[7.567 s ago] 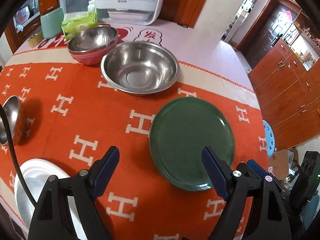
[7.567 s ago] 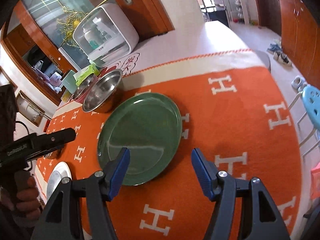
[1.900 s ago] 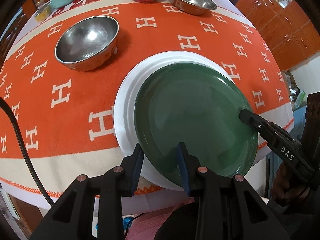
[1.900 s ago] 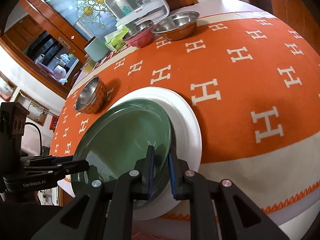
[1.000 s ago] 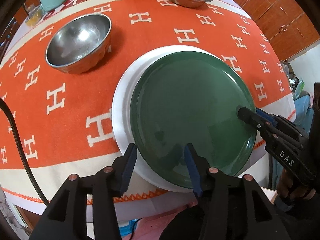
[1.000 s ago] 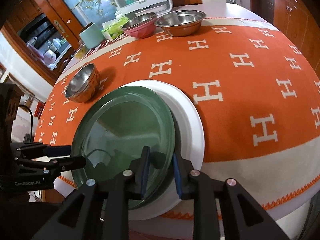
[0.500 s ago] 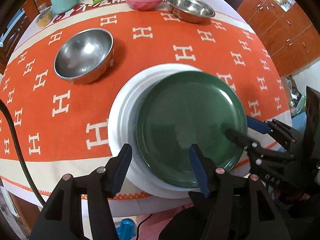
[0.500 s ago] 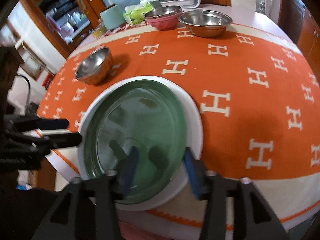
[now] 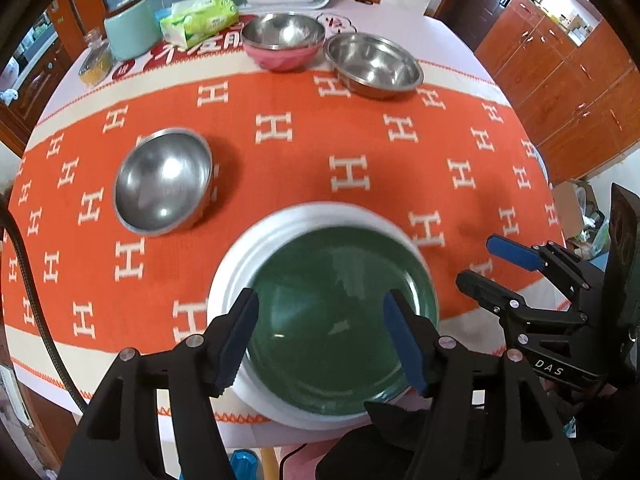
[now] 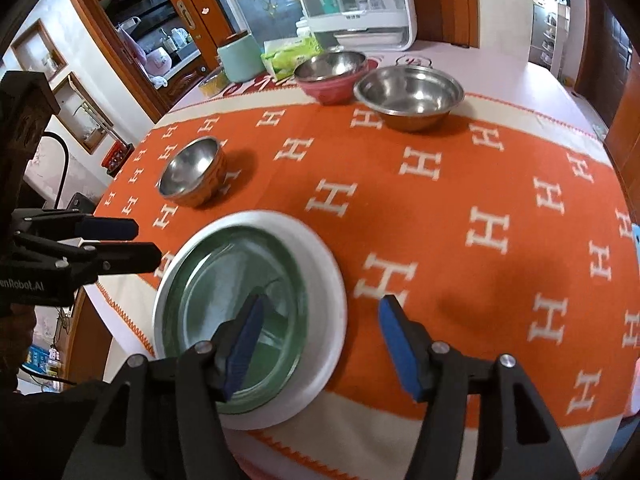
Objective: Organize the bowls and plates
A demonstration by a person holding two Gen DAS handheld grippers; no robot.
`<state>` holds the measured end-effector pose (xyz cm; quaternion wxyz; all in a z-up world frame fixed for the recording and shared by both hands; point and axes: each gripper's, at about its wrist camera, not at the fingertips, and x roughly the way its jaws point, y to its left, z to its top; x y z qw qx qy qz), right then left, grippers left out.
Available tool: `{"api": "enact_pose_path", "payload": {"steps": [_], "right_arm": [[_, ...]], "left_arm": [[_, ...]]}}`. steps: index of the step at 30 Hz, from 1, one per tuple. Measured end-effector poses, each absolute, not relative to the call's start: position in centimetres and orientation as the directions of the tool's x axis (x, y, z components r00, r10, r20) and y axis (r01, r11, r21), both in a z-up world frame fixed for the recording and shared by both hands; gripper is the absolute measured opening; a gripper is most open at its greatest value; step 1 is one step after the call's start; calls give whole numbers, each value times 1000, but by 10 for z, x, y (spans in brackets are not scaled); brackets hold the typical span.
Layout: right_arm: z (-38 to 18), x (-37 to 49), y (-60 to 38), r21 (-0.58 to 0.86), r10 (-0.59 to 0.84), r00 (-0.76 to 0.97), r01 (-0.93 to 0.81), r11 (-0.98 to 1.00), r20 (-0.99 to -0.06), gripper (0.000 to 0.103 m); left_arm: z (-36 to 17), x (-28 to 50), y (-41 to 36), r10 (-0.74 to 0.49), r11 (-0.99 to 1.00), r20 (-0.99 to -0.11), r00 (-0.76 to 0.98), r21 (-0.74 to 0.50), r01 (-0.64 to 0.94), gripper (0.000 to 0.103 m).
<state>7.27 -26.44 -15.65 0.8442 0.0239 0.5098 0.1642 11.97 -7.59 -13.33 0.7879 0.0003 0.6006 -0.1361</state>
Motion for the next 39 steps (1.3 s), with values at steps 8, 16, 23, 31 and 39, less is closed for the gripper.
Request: {"api": "enact_pose_path", "payload": {"steps": [8,16,23,31,39], "right_arm": [[-132,114,-298,163,290,474,-290,943,-832,61],[-111,160,-329,145,286,540,-288,947,-792,62],[-101,203,-347,118,268,588,-280,953,-763,62],[-104,245,-355,77,235,630,-268,960,-740,62],[-130,262,-356,77,211,684,-222,972,-699,62]], "left_arm": [[-111,161,-96,-168,978,-937,307,-118,173,64],[-95,205,-118,-154,984,-914,375,-107,143,70],[-94,240,-135,-139,986,-908,395,-90,139,70],[-101,283,-149,-137,987,-901,412,-90,132,70],[-123,311,-157,-164,986,-877,452,-131,102,70]]}}
